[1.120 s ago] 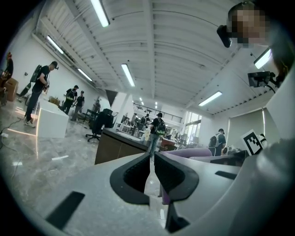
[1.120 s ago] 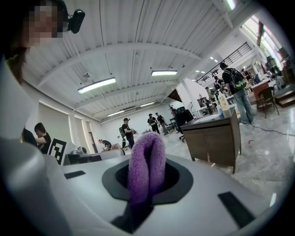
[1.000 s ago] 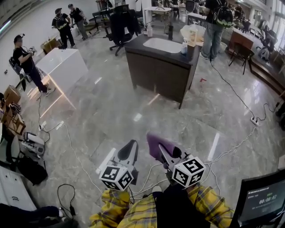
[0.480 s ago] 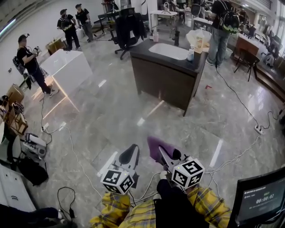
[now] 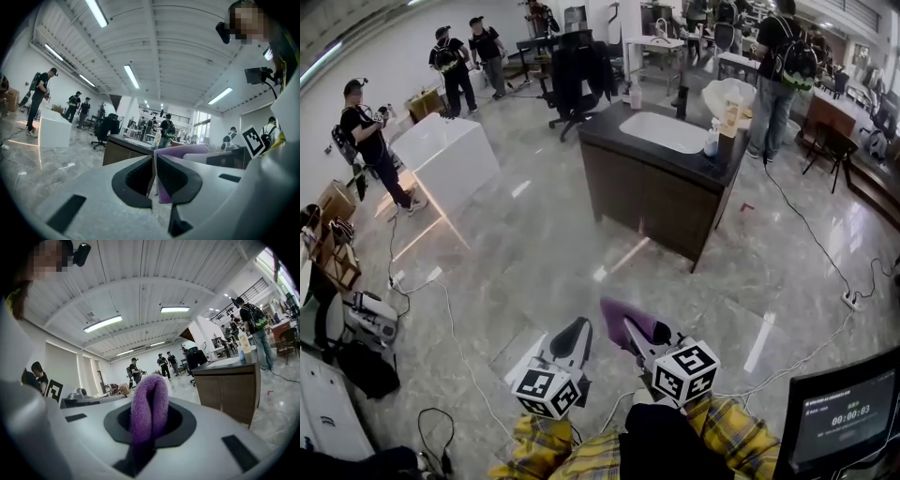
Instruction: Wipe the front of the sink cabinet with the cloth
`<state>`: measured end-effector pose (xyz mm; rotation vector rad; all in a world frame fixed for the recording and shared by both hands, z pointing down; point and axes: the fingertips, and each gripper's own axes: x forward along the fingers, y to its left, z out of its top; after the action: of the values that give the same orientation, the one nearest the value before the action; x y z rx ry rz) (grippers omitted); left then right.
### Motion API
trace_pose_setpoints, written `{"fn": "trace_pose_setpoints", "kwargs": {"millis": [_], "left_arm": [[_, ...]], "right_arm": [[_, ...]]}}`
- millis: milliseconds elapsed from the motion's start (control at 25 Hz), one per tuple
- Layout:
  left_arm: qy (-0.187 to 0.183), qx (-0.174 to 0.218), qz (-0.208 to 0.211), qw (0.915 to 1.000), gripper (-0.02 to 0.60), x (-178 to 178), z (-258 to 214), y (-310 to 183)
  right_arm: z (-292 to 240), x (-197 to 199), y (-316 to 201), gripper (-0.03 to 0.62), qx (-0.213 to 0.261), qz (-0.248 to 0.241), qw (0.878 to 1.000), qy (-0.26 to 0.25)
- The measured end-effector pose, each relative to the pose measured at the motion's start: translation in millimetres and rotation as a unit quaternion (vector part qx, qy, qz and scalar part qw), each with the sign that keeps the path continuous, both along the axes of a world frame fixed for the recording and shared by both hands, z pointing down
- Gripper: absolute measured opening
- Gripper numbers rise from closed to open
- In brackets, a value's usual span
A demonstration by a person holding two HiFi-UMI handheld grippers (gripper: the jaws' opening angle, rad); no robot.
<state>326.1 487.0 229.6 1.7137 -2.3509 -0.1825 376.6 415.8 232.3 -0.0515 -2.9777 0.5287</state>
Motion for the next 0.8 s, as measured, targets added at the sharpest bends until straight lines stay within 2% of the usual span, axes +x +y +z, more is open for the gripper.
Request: {"fn": "trace_pose_setpoints", "kwargs": {"millis": [240,800], "left_arm": [[-0.005,-0.004,-0.014,0.9999,0.031,-34.5,-3.6,-26.9],[-0.007,-0.014,-0.033,0.9993,0.031,-84.9,8.1,-73.1]], "right_arm": [[-6.0,-36.9,-23.5,0.044,-0.006,-0.025,1.0,-0.005],[13.1,-89.0,-79.5,0.044,-0.022,-0.028,0.999,0.004]]}}
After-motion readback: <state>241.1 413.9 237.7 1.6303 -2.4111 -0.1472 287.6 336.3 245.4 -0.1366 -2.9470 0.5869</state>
